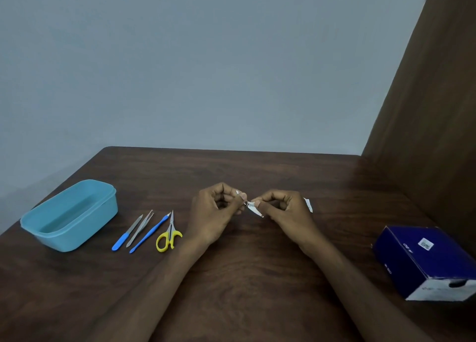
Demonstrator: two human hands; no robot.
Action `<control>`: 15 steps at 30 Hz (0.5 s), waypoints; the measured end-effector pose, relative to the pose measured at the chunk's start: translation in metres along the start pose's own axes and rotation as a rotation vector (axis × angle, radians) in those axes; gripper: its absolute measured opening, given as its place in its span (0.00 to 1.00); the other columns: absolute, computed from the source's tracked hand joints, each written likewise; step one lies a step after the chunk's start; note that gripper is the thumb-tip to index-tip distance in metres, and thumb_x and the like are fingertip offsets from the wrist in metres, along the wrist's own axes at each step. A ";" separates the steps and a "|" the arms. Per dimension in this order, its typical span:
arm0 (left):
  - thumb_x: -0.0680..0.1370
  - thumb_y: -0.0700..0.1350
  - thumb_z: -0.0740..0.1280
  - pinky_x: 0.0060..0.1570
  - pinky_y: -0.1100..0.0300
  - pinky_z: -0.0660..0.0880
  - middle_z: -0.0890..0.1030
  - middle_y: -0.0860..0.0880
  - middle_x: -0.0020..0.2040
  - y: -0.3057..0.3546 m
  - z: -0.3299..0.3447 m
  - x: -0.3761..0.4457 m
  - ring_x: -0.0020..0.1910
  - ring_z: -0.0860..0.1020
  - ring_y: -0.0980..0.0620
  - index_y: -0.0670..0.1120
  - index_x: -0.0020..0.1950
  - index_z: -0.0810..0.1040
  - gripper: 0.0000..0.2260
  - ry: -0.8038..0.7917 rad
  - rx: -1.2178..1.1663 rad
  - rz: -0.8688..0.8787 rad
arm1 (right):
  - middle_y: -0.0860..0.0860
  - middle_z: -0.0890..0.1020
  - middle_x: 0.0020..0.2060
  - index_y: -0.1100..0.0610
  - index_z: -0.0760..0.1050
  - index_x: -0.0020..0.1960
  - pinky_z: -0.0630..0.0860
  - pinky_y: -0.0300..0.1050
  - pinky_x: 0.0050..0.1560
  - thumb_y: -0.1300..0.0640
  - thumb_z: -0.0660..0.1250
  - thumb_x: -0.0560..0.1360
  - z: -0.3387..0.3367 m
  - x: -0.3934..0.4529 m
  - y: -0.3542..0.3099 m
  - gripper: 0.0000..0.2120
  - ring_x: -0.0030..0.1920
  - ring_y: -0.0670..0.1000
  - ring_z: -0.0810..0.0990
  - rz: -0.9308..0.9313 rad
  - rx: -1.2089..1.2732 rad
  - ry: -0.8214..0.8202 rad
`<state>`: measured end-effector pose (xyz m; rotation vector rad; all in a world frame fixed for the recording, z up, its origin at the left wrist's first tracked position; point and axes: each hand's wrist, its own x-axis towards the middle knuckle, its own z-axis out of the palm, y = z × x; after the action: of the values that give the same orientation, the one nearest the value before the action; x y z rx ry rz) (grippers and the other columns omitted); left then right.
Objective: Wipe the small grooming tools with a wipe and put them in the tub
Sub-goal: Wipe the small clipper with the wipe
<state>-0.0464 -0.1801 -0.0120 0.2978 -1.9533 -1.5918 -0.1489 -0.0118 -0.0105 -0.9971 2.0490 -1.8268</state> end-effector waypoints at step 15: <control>0.80 0.38 0.74 0.36 0.62 0.81 0.85 0.48 0.34 0.006 -0.002 -0.001 0.33 0.84 0.53 0.41 0.48 0.87 0.03 0.014 -0.029 -0.069 | 0.61 0.88 0.41 0.65 0.85 0.51 0.84 0.43 0.47 0.64 0.74 0.78 0.001 -0.001 -0.009 0.04 0.41 0.53 0.88 0.144 0.318 0.034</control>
<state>-0.0436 -0.1800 -0.0060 0.3667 -1.9266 -1.6562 -0.1445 -0.0117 -0.0030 -0.7174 1.7218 -2.0191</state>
